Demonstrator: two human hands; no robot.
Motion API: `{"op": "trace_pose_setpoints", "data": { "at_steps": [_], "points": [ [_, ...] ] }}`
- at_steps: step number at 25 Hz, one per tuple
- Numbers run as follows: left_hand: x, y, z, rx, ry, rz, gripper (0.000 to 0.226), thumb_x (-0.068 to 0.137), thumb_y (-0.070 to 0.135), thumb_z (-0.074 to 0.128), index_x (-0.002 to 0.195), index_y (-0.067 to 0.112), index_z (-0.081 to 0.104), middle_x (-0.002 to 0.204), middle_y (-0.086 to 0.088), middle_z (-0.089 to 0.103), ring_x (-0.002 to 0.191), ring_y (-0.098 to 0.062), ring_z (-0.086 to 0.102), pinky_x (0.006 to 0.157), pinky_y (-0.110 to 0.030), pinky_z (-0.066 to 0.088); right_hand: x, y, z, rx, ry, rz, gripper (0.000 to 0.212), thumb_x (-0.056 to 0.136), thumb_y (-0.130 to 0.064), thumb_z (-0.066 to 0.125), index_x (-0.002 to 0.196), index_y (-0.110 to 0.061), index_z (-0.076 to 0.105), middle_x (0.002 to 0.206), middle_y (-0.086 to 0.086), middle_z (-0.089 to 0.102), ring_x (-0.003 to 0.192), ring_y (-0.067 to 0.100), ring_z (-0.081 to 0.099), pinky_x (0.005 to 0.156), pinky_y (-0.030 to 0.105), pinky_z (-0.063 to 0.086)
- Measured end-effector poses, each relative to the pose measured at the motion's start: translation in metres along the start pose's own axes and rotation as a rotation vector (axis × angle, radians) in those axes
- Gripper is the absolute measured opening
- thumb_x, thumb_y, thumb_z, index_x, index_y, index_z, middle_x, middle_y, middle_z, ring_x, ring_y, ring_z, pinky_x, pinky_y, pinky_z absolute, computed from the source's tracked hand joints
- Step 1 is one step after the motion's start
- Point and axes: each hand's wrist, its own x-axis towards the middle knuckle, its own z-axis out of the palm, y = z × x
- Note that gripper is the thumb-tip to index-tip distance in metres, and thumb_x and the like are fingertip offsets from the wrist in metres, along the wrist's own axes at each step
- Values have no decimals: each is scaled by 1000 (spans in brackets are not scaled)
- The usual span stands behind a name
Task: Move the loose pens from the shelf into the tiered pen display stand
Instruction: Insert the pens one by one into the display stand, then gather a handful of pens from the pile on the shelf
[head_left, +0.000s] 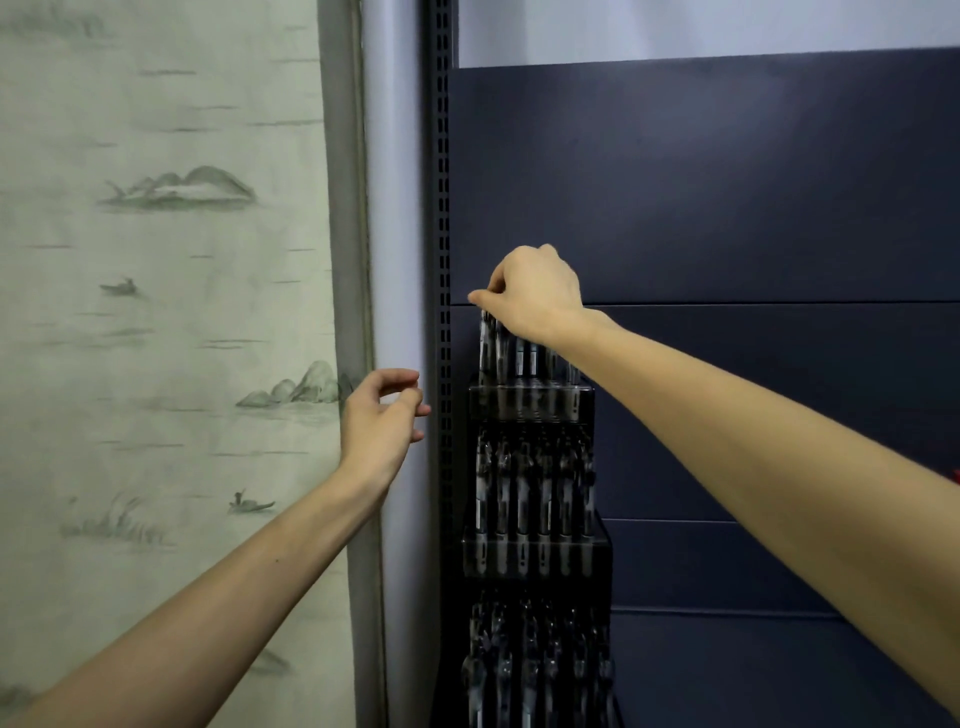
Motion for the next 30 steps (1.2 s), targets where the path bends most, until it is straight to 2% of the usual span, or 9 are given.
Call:
{"op": "trace_pose_setpoints", "data": {
  "at_steps": [5,9,11,15,17,20,22,26,30],
  "points": [
    [-8,7,3,19,-43,-18,19,100,3,53,115,9,64,103,1,66,82,-11,69,55,-17,53,4,3,2,-3,23,79,37,90,-51,71,84,-15,78,84,2,73,108,28,61,80,39,57],
    [-15,8,4,36,-83,-44,20,99,1,54,115,6,65,96,0,66,77,-9,66,52,-16,52,6,-15,13,-139,-29,63,40,86,-51,75,85,-12,65,89,6,69,101,29,63,72,33,48],
    [-17,6,0,43,-94,-54,19,99,1,55,113,6,65,95,1,66,76,-9,66,52,-17,51,4,-17,13,-169,-33,48,41,87,-50,75,83,-12,61,88,6,68,103,29,61,71,33,45],
    [-22,2,0,53,-84,-52,17,99,1,54,110,8,65,97,1,66,73,-10,65,51,-16,50,-6,-12,6,-198,-64,56,44,89,-57,68,84,-13,65,95,6,69,114,29,52,79,36,44],
    [-24,4,5,53,-79,-15,15,100,4,56,106,14,65,95,1,67,68,-7,64,49,-17,49,-15,-10,9,-107,-16,58,48,94,-60,59,88,-14,68,105,6,68,115,29,53,86,39,48],
    [-25,12,15,9,-82,104,15,99,5,58,101,18,64,89,1,67,53,-4,57,46,-18,43,-35,-3,14,181,149,106,50,100,-55,52,131,-16,58,131,2,58,122,22,52,95,39,49],
    [-27,19,24,-20,-85,174,18,99,4,57,98,20,64,83,2,68,51,-7,54,49,-19,42,-50,4,17,338,213,165,51,102,-50,52,141,-17,50,135,-2,55,125,18,51,100,40,49],
    [-37,44,51,-50,-133,256,23,99,2,54,96,23,62,81,2,68,52,-9,53,51,-20,43,-90,10,-1,694,453,122,36,102,-34,56,135,-19,53,126,-7,60,117,8,57,97,40,52],
    [-77,72,106,-87,-178,285,17,101,5,52,100,20,61,87,-4,69,53,-8,53,51,-19,42,-137,43,-63,712,530,37,25,102,-24,58,127,-19,57,109,-11,66,104,6,63,87,35,54]
  ]
}}
